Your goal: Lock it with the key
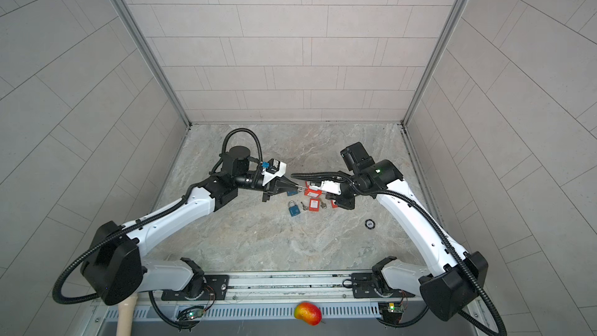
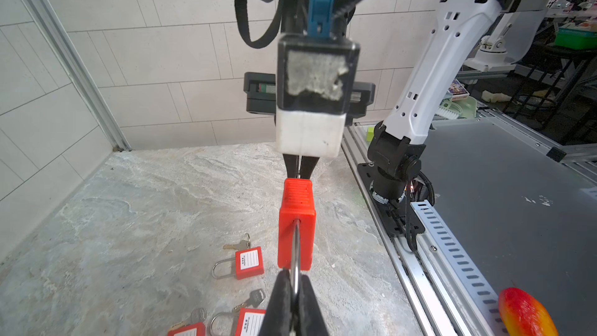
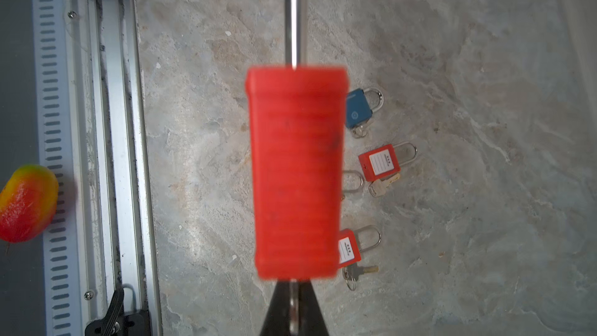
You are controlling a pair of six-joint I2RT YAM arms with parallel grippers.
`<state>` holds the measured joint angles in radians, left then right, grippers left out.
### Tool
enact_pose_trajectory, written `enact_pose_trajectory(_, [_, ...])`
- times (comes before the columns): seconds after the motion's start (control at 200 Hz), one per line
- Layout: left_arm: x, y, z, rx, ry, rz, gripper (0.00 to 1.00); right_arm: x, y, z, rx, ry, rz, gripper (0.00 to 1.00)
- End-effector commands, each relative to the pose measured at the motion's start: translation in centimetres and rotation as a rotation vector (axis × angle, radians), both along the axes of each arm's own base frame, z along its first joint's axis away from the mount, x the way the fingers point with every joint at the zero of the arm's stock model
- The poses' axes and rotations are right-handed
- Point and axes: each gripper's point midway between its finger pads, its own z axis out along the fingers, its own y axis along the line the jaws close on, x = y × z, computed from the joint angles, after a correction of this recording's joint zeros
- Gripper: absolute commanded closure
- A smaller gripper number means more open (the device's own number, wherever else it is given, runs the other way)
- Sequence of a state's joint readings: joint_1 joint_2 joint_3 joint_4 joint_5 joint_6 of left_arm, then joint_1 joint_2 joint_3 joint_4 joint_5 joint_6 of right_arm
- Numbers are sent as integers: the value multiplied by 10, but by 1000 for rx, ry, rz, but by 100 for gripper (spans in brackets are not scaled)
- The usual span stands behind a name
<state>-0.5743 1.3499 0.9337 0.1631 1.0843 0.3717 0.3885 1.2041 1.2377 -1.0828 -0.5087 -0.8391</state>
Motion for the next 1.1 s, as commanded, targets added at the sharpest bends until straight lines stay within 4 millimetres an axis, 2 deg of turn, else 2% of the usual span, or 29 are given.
enact_pose_trajectory(0.0, [3, 6, 25, -28, -103, -14, 100, -14, -18, -9, -43, 56, -18, 100])
enact_pose_trajectory(0.21, [9, 4, 22, 6, -107, -7, 100, -11, -20, -7, -11, 79, -53, 100])
enact_pose_trajectory(0.31, [18, 1, 15, 79, -53, -3, 100, 3, -28, -11, -11, 66, -154, 100])
enact_pose_trajectory(0.455, [40, -6, 1, 208, 79, 35, 100, 32, -48, -21, -42, 4, -364, 100])
enact_pose_trajectory(0.67, [74, -32, -30, 381, 296, 42, 100, 60, -71, -39, -70, 24, -629, 100])
enact_pose_trajectory(0.831, [94, -61, -52, 441, 319, 40, 100, 76, -90, -51, -124, 21, -805, 100])
enact_pose_trajectory(1.091, [130, -94, -97, 569, 368, 103, 100, 102, -103, -79, -196, 55, -947, 100])
